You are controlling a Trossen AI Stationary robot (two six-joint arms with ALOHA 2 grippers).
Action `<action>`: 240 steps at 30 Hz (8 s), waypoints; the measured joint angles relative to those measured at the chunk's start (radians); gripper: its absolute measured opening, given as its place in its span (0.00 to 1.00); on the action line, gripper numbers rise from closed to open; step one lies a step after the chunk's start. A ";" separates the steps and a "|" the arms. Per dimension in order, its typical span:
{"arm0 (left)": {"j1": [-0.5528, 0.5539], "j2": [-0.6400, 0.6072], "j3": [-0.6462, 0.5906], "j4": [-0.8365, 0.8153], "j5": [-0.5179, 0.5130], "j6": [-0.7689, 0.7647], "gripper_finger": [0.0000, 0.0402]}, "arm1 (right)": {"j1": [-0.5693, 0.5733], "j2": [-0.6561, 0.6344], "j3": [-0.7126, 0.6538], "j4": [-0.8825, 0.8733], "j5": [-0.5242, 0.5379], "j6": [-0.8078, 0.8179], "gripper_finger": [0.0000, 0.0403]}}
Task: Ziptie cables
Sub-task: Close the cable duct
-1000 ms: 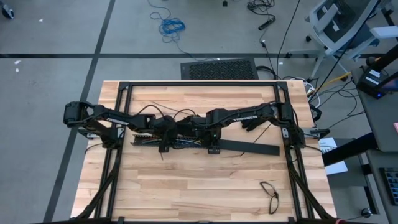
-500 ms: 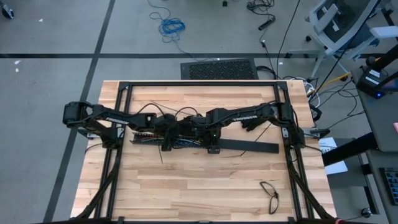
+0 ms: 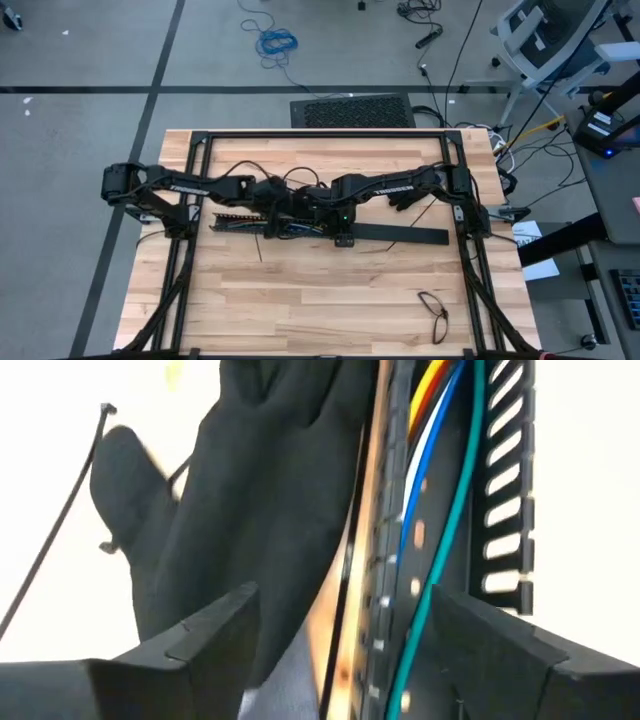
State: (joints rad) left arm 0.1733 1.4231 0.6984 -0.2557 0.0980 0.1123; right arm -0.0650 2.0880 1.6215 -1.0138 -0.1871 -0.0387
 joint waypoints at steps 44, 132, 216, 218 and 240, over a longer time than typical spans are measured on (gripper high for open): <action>-0.150 -0.041 -0.132 0.320 -0.073 -0.184 0.84 | 0.000 0.000 0.000 -0.010 0.003 0.000 0.64; -0.162 0.433 -0.127 1.042 -0.078 -0.129 0.84 | 0.000 0.000 0.000 -0.017 0.003 0.001 0.64; -0.168 0.420 -0.120 1.060 -0.114 -0.053 0.64 | 0.001 0.000 -0.001 0.076 0.000 -0.008 0.64; -0.168 0.420 -0.120 1.059 -0.103 -0.053 0.66 | 0.001 0.000 -0.001 0.075 -0.004 -0.008 0.64; -0.169 0.417 -0.100 1.021 -0.072 -0.047 0.80 | 0.008 0.000 0.002 0.036 -0.069 -0.024 0.64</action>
State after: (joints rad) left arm 0.0040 1.8404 0.5983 0.7650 0.0257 0.0658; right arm -0.0570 2.0876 1.6230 -0.9778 -0.2562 -0.0626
